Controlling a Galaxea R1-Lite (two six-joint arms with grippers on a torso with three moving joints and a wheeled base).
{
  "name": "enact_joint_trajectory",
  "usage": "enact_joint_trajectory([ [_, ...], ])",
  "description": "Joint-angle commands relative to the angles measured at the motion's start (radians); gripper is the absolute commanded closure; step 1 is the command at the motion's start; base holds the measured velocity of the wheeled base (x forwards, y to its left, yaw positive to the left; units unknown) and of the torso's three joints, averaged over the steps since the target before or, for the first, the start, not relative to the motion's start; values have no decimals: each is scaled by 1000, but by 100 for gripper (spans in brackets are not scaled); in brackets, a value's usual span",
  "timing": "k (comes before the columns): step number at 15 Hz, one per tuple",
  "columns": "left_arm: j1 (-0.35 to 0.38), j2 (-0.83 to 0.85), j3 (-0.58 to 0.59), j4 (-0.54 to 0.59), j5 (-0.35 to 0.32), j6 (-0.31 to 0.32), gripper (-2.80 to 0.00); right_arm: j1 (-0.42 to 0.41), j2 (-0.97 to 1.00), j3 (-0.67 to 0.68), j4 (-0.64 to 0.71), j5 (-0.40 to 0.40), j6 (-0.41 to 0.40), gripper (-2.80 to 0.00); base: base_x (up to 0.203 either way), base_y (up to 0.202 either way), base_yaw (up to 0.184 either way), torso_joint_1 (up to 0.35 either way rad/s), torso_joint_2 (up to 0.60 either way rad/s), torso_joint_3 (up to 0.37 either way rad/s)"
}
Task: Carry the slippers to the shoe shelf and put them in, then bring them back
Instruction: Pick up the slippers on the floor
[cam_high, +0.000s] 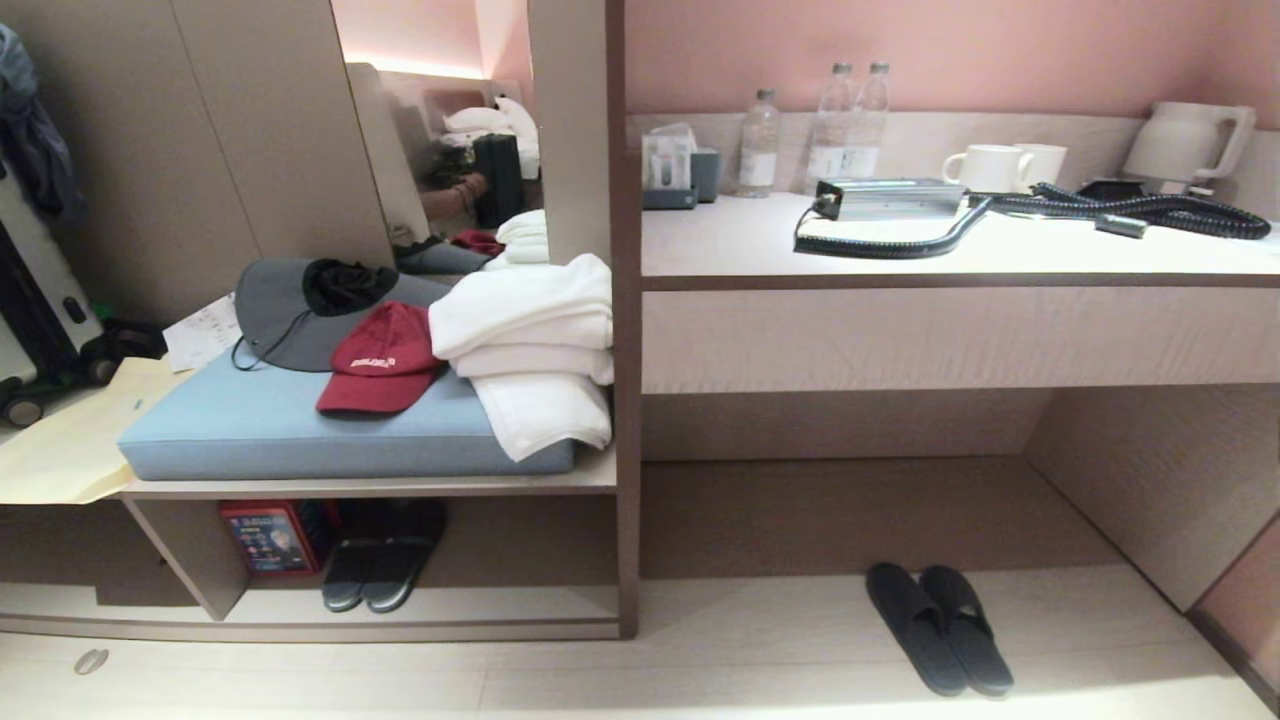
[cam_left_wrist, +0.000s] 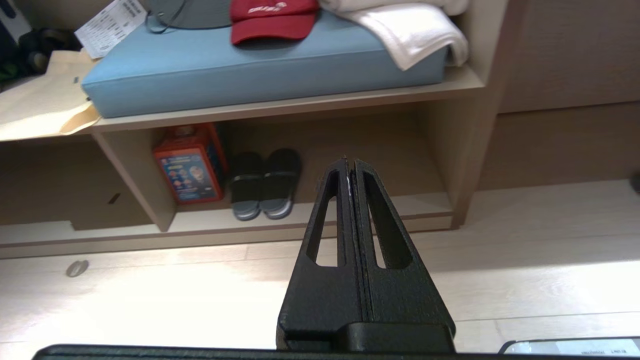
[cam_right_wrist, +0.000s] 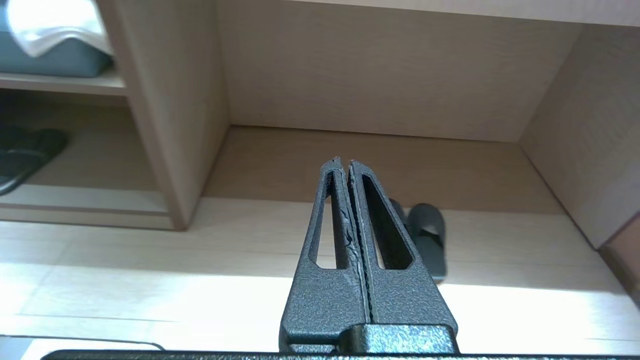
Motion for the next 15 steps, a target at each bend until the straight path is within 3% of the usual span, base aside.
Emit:
enact_joint_trajectory([
  [1,0,0,0,0,0,1,0,0,0,0,0,0,0,0,0,-195,4,5,-1,4],
  [15,0,0,0,-1,-3,-4,0,0,0,0,0,0,3,0,0,-198,2,2,4,2],
])
